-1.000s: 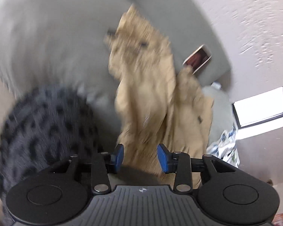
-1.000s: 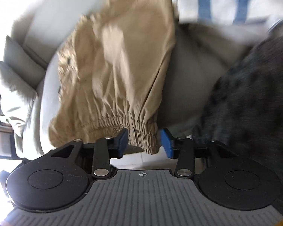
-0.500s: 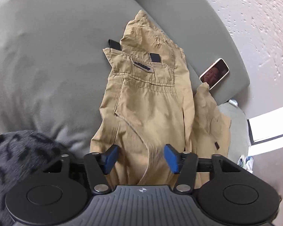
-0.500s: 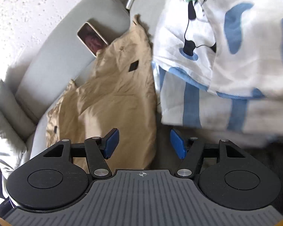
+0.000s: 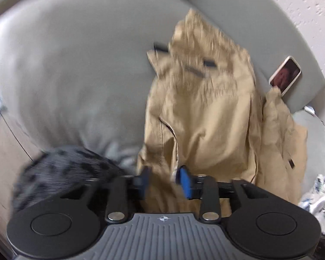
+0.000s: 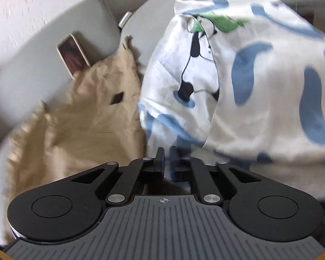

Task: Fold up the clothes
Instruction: 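Lay the pants flat on the sofa and open both grippers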

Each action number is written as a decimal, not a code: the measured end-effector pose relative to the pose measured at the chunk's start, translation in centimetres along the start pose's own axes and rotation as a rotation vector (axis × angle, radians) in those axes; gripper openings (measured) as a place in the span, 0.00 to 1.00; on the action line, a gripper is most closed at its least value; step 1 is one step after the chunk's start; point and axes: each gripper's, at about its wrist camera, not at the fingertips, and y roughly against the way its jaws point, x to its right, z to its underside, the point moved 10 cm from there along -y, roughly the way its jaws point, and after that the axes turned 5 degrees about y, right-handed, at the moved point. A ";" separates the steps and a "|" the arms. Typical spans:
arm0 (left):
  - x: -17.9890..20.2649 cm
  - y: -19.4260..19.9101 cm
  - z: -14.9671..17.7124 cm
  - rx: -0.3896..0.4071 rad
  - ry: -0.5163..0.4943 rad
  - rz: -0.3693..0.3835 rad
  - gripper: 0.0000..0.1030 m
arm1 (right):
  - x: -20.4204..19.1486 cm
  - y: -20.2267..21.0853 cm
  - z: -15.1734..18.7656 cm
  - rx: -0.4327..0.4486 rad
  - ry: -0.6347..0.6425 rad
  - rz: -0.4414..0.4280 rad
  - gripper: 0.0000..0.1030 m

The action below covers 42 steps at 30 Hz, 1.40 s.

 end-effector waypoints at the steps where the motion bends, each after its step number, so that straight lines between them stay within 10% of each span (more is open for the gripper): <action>1: 0.4 1.4 -0.1 0.064 -0.041 -0.016 0.41 | -0.6 0.9 0.2 0.017 -0.002 -0.038 0.28; 3: 1.9 4.2 0.1 0.176 -0.142 0.013 0.44 | -2.5 2.8 0.8 0.036 0.019 -0.141 0.49; 9: 7.6 1.9 4.9 0.113 -0.409 0.170 0.43 | -9.4 4.0 6.7 -0.055 0.125 -0.469 0.41; 15: 7.1 -3.4 7.1 0.057 -0.506 0.034 0.44 | -10.0 0.4 11.5 -0.123 0.324 -0.284 0.04; 42: 7.3 -3.4 7.5 0.016 -0.489 0.065 0.57 | -9.6 0.2 10.9 -0.116 0.312 -0.312 0.20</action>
